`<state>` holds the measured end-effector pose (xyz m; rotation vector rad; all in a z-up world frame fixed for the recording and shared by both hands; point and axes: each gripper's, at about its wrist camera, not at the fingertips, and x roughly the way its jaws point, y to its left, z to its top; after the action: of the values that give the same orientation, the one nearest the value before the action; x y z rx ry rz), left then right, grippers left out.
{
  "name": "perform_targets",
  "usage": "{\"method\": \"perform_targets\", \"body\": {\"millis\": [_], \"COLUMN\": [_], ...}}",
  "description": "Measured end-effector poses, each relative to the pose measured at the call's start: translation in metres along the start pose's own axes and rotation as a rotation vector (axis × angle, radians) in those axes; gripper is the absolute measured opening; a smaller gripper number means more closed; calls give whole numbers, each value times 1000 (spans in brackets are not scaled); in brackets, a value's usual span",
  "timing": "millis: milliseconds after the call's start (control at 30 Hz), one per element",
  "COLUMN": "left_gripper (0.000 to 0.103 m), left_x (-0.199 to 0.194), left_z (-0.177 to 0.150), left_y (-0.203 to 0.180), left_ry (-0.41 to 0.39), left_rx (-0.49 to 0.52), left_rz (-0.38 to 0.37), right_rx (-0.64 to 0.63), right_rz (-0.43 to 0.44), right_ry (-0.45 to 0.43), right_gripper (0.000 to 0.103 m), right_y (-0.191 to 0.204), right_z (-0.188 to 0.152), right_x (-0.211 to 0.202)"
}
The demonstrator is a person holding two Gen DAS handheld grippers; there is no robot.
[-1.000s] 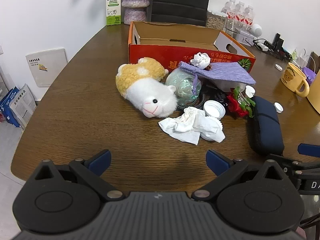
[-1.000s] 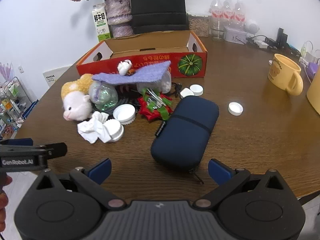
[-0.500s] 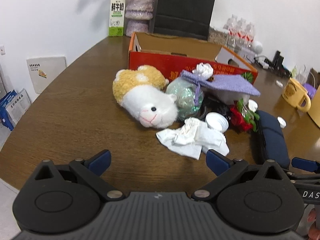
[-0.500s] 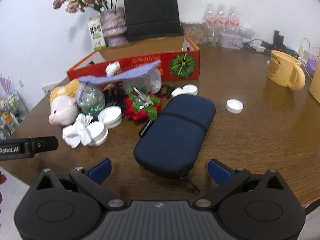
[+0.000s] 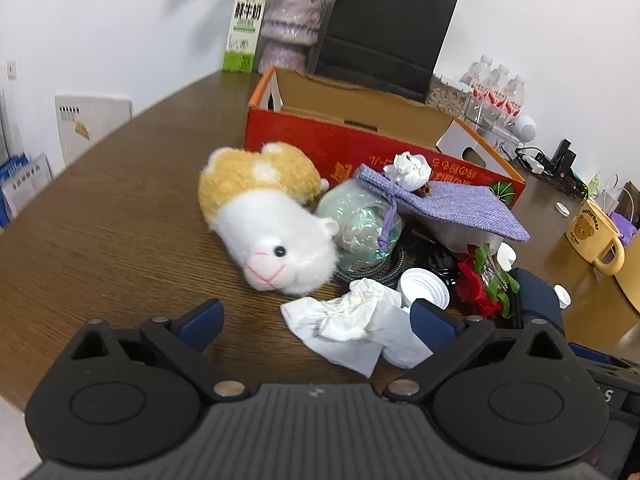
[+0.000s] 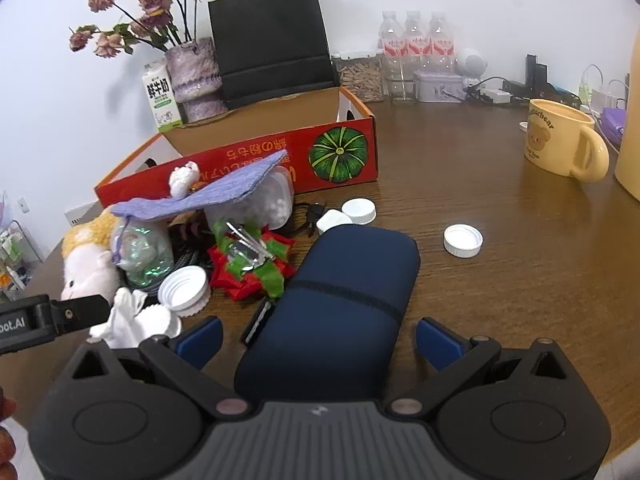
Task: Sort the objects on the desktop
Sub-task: 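Reach the left gripper to the white tissue while the right grasps the navy case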
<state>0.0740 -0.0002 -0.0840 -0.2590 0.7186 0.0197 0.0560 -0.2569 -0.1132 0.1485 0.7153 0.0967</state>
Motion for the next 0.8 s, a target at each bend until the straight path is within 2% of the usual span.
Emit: {"method": "perform_targets", "body": {"millis": [100, 267, 500, 633, 700, 800], "left_gripper": [92, 83, 63, 64, 72, 74], "left_x": [9, 9, 7, 8, 9, 11], "left_z": [0, 0, 1, 1, 1, 0], "left_y": [1, 4, 7, 5, 2, -4], "left_ry": [35, 25, 28, 30, 34, 33], "left_rx": [-29, -53, -35, -10, -6, 17], "left_rz": [-12, -31, -30, -19, -22, -10], "right_rx": [12, 4, -80, -134, -157, -179], "right_rz": [-17, -24, -33, -25, -28, -28], "right_ry": [17, 9, -4, -5, -2, 1], "right_gripper": [103, 103, 98, 98, 98, 97], "right_y": [-2, -5, 0, -2, -1, 1], "right_z": [4, 5, 1, -1, -2, -1], "right_x": [8, 11, 12, 12, 12, 14]}}
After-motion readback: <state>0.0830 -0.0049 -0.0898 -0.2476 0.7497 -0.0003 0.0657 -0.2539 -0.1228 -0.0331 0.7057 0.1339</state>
